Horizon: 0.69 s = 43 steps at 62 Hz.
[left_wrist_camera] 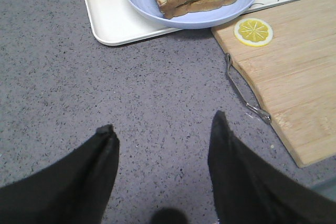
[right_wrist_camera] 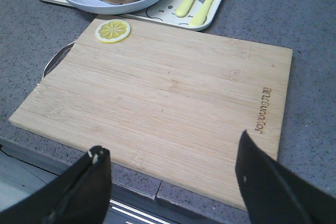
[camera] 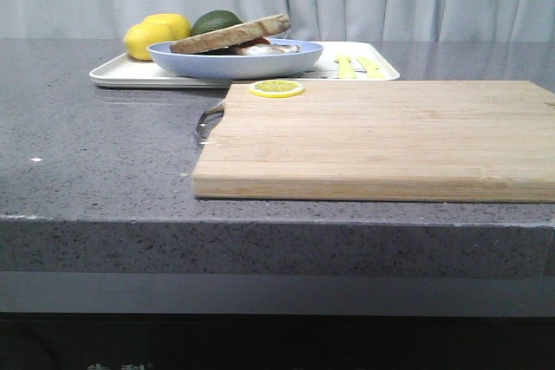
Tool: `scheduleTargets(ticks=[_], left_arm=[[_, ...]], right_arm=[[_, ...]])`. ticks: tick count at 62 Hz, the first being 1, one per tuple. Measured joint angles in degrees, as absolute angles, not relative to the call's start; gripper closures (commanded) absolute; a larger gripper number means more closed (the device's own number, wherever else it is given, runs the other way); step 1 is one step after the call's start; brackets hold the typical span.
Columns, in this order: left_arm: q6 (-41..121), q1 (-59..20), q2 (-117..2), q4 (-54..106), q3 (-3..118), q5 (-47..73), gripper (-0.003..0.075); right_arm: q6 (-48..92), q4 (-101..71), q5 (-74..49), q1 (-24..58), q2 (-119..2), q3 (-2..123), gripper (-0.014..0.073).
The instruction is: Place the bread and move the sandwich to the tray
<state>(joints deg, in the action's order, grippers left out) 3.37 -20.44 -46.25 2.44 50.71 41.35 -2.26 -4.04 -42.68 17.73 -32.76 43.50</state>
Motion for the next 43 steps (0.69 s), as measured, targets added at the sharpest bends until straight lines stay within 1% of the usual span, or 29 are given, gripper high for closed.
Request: scheduleTargets(ticks=[7, 12, 21, 24, 27, 29, 32, 35, 38, 43], left_arm=[[3.37, -20.43, -39.27, 2.41, 43.95, 37.77, 0.0334], [3.42, -20.43, -36.32, 2.29, 41.59, 35.98, 0.0334], [3.51, -20.43, -34.32, 1.29, 39.58, 35.22, 0.0335], [3.51, -20.43, -34.32, 0.91, 39.50, 34.98, 0.0348], [3.51, -20.43, -34.32, 0.66, 39.50, 34.56, 0.0384], [3.51, -20.43, -34.32, 0.68, 39.50, 34.33, 0.0412], [3.51, -20.43, -34.32, 0.54, 39.50, 34.01, 0.0482], [3.51, -20.43, -34.32, 0.54, 39.50, 33.97, 0.0540], [3.51, -20.43, -34.22, 0.42, 39.50, 33.83, 0.0617], [3.51, -20.43, -34.28, 0.42, 39.50, 33.80, 0.0717]], right_arm=[[-2.26, -4.04, -42.68, 17.73, -32.76, 43.50, 0.0074], [-2.26, -4.04, -42.68, 17.73, -32.76, 43.50, 0.0074], [-2.26, -3.94, -42.68, 17.73, -32.76, 43.50, 0.0078], [-2.26, -3.94, -42.68, 17.73, -32.76, 43.50, 0.0095], [-2.26, -3.83, -42.68, 17.73, -32.76, 43.50, 0.0140], [-2.26, -3.83, -42.68, 17.73, -32.76, 43.50, 0.0188], [-2.26, -3.72, -42.76, 17.73, -32.76, 43.50, 0.0284], [-2.26, -3.72, -42.76, 17.73, -32.76, 43.50, 0.0361], [-2.26, -3.72, -42.76, 17.73, -32.76, 43.50, 0.0459], [-2.26, -3.72, -42.81, 17.73, -32.76, 43.50, 0.0578]])
